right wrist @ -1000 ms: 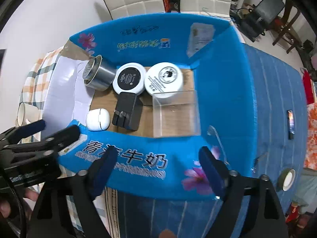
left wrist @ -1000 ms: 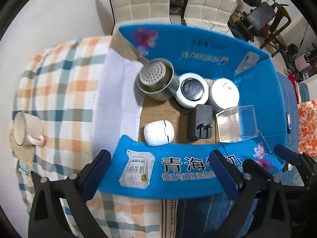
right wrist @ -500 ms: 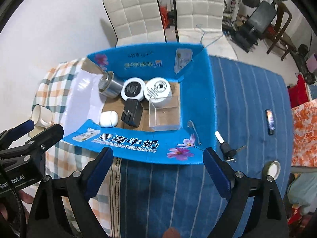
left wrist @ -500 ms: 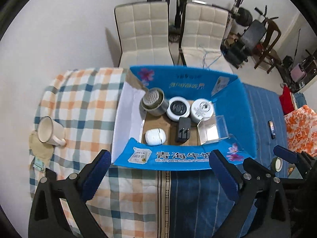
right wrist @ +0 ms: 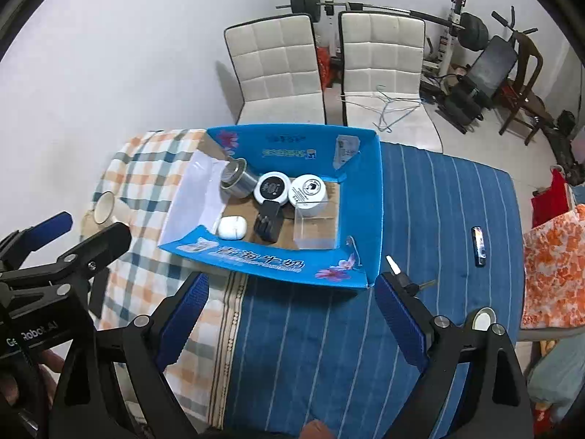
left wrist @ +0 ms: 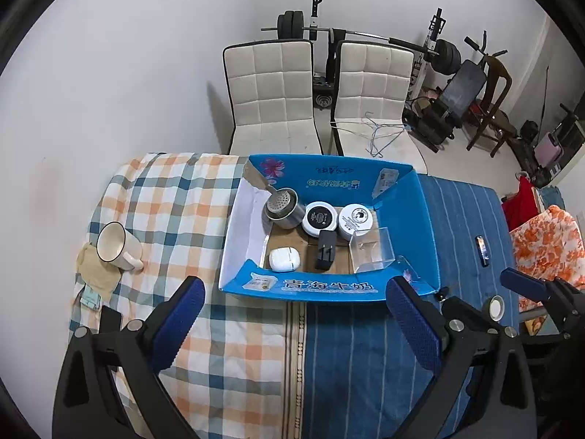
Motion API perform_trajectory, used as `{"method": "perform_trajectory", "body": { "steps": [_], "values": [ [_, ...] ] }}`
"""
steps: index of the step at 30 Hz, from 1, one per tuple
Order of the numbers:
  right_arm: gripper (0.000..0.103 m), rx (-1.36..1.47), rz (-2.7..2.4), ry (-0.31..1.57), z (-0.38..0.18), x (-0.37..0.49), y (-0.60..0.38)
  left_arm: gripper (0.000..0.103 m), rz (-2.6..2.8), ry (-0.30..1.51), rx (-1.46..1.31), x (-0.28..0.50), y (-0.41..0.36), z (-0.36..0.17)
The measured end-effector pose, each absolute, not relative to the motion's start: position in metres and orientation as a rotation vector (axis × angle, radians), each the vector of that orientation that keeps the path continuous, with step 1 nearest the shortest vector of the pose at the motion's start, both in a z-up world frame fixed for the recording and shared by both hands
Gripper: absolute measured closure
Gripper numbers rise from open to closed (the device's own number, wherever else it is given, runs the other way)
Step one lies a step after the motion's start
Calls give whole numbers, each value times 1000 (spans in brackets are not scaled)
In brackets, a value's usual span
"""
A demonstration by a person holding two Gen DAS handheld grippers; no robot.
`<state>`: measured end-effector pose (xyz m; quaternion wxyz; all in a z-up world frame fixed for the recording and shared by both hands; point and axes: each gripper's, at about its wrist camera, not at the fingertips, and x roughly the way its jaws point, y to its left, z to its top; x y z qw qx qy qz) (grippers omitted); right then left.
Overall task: Organize rigid objects
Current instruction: 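Lift both tools out of the blue box, then grasp the black car key with the left tool while the right tool grasps the gold tape roll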
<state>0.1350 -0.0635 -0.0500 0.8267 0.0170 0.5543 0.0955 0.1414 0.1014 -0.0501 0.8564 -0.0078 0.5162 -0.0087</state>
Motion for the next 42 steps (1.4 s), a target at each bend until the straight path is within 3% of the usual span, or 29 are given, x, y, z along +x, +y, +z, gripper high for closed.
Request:
{"method": "perform_trajectory", "body": {
  "steps": [5, 11, 18, 23, 28, 36, 38, 41, 42],
  "values": [
    [9, 90, 189, 1163, -45, 130, -95, 1, -48, 1072, -17, 142, 74, -45],
    [9, 178, 0, 1181, -61, 125, -196, 1, -195, 1098, 34, 155, -15, -65],
    [9, 259, -282, 1324, -138, 118, -349, 1, -373, 1159, 288, 169, -166, -145],
    [9, 332, -337, 1430, -209, 114, -410, 5, -390, 1297, 360, 181, -232, -219],
    [9, 395, -340, 1483, -254, 111, -435, 8, -282, 1423, 365, 193, -257, -280],
    [9, 355, -305, 1524, -283, 129, -431, 8, -156, 1611, 254, 210, -247, -353],
    [9, 345, -289, 1538, -291, 136, -427, 13, -172, 1589, 199, 209, -245, -352],
    [9, 331, -268, 1559, -304, 143, -420, 36, -211, 1575, 185, 204, -247, -346],
    [9, 327, -265, 1568, -309, 146, -417, 51, -222, 1570, 191, 202, -248, -343]
  ]
}}
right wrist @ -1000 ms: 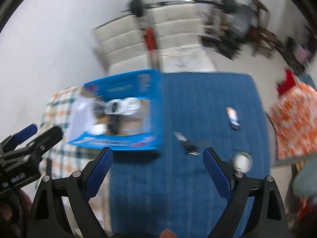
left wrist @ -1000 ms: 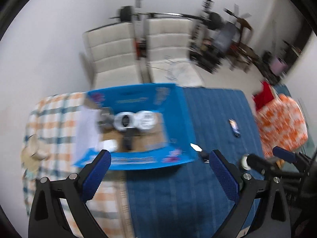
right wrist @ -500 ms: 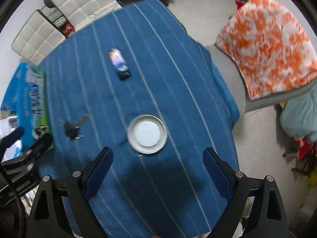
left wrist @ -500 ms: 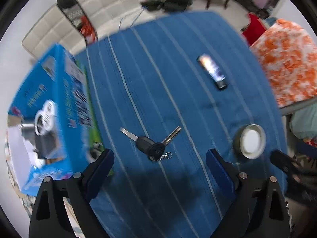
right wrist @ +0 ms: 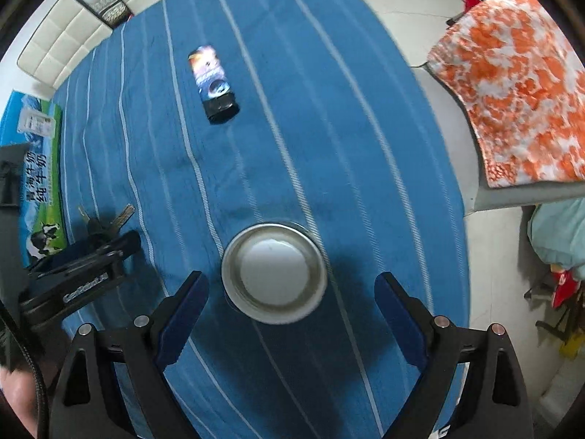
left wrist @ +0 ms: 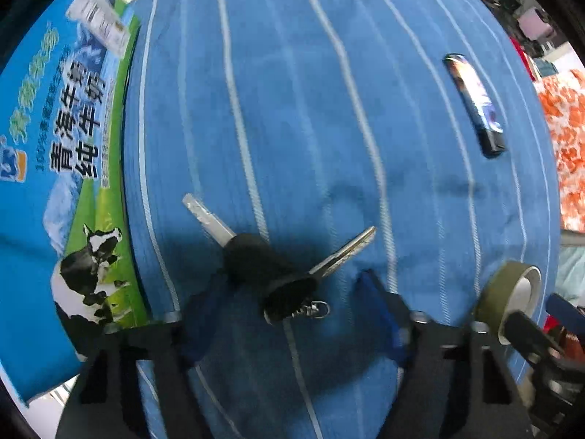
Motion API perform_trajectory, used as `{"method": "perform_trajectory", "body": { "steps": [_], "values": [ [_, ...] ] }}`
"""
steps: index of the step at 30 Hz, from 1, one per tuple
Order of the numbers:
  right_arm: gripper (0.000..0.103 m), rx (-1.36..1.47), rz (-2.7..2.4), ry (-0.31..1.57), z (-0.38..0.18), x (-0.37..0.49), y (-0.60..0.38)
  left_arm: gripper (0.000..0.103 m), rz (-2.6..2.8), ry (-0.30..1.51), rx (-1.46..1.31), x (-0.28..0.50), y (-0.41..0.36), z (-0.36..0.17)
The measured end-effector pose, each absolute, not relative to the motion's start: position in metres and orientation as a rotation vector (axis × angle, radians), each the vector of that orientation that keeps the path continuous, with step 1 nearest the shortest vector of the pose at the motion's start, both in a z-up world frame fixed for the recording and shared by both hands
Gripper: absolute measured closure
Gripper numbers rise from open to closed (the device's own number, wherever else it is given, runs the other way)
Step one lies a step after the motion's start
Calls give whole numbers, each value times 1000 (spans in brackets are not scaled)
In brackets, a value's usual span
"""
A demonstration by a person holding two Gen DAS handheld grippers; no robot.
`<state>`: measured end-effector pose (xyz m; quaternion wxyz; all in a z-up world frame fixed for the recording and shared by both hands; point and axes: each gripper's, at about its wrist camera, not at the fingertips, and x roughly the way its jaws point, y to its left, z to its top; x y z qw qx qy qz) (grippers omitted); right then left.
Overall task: Organize rigid objects
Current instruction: 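Grasp the black car key with the left tool while the right tool grasps the gold tape roll, then carry the car key and tape roll into the blue box and open both tools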
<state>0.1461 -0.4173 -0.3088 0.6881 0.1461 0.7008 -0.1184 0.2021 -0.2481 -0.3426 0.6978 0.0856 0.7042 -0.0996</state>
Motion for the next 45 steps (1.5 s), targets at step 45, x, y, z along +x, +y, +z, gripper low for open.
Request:
{"method": "perform_trajectory", "body": {
  "steps": [45],
  "values": [
    [36, 212, -37, 1282, -131, 157, -299, 96, -428, 1189, -203, 205, -95, -109]
  ]
}}
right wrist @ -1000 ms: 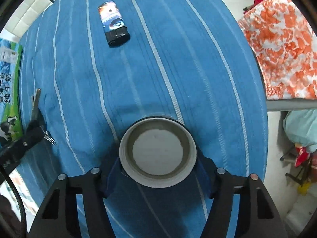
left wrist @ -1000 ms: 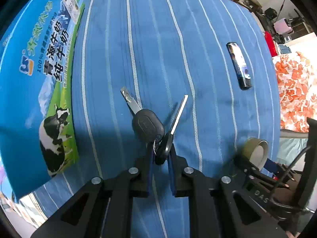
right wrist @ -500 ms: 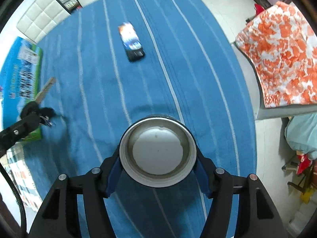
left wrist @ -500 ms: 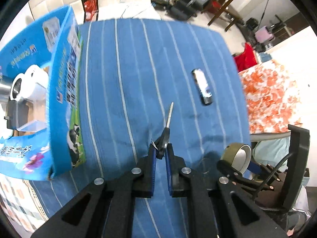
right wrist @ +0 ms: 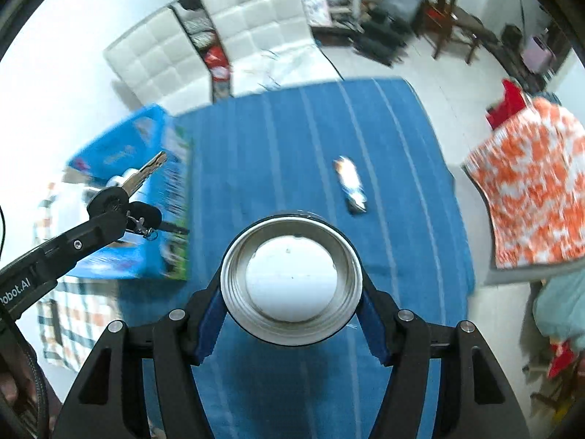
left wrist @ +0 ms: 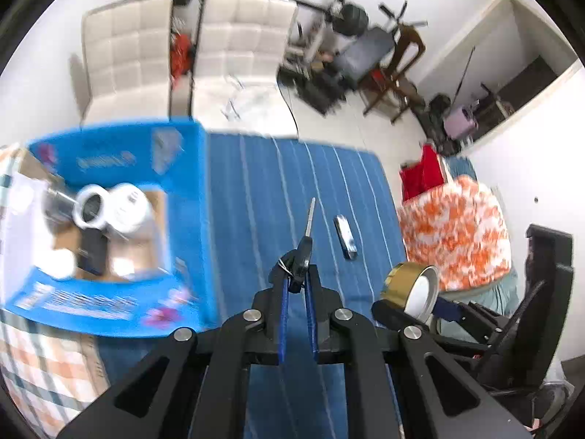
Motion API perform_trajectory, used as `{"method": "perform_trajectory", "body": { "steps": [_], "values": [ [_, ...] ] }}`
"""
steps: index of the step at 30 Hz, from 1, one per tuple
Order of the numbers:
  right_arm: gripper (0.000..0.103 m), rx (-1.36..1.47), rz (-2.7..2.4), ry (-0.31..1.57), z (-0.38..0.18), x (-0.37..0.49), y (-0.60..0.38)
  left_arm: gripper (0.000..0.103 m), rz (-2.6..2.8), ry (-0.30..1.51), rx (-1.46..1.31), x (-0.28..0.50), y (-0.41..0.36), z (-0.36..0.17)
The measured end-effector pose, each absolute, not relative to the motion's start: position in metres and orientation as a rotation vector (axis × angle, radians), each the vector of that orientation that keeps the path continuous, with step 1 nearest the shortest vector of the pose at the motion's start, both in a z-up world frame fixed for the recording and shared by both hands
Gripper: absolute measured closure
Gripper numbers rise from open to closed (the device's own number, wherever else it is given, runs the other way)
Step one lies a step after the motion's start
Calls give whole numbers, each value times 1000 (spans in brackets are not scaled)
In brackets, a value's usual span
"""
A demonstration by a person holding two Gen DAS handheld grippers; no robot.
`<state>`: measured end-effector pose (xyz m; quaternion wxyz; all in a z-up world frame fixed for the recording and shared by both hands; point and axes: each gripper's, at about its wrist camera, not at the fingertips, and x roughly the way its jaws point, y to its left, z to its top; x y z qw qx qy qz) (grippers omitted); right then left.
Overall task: Organize rigid objects
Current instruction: 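Carry the car key and tape roll into the blue box and open both tools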
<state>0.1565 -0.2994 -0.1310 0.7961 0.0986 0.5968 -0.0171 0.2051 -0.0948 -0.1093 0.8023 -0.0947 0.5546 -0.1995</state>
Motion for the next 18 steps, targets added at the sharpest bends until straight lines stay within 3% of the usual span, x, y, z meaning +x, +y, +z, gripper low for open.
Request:
{"method": "perform_trajectory", "body": {
  "steps": [8, 18],
  "values": [
    [36, 195, 84, 1257, -117, 188, -200, 96, -295, 1112, -222, 222, 11, -88],
    [36, 211, 196, 1380, -187, 228, -90, 96, -154, 1230, -262, 258, 123, -167]
  ]
}}
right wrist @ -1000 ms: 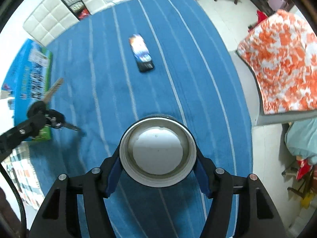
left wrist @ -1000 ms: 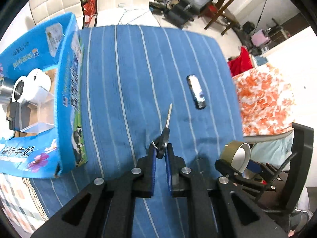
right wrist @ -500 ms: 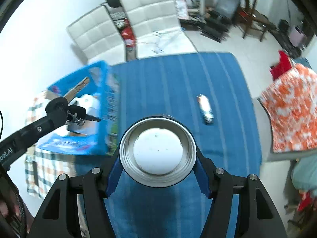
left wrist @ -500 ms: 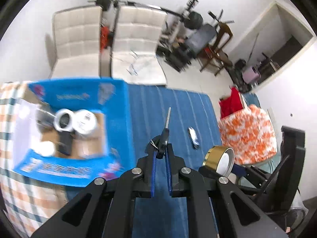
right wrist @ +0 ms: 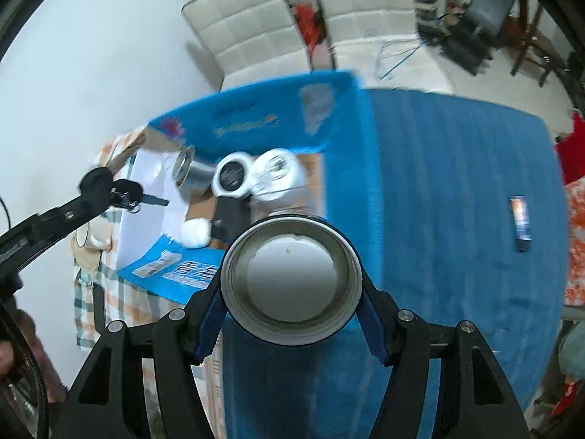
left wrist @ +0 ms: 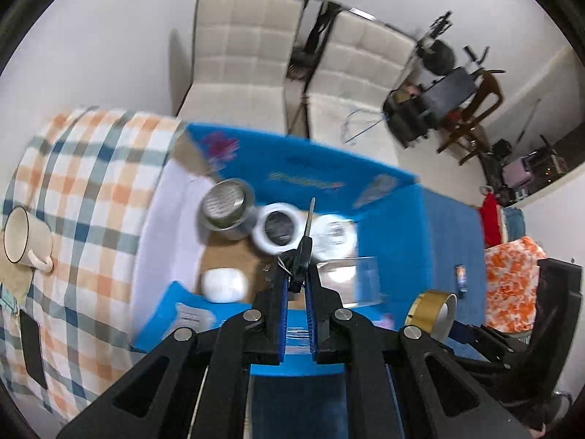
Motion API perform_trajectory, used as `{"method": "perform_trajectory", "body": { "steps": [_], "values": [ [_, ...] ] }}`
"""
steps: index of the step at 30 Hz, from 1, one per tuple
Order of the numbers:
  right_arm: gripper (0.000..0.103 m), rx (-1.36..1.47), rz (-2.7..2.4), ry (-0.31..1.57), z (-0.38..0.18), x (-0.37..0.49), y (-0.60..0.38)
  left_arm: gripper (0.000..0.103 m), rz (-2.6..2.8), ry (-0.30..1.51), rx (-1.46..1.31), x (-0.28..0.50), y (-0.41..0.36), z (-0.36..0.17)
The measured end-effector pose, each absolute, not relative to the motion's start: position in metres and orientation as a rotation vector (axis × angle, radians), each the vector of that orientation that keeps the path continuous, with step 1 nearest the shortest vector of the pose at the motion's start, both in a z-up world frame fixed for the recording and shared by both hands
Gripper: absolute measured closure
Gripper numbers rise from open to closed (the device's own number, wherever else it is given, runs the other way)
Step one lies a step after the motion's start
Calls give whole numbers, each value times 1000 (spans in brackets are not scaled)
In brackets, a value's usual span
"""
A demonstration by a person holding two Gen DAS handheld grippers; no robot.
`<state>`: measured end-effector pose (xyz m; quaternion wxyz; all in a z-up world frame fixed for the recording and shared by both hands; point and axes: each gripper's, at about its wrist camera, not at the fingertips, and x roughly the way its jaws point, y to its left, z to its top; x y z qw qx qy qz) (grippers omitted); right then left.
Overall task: Organize rigid objects
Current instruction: 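Carry the car key and tape roll into the blue box and open both tools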
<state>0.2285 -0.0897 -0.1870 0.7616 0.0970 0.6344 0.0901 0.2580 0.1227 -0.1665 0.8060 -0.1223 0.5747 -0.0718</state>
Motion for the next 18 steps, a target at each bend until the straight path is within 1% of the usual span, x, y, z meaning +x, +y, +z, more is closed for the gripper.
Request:
{"method": "perform_trajectory", "body": {
  "steps": [6, 13, 18],
  "values": [
    [36, 188, 218, 1448, -231, 246, -31, 96, -138, 1326, -244, 274, 153, -219],
    [36, 119, 179, 1515, -276, 257, 4, 96, -168, 1392, -180, 282, 153, -252],
    [36, 73, 165, 1515, -285, 258, 15, 96, -197, 1405, -167, 280, 151, -261]
  ]
}}
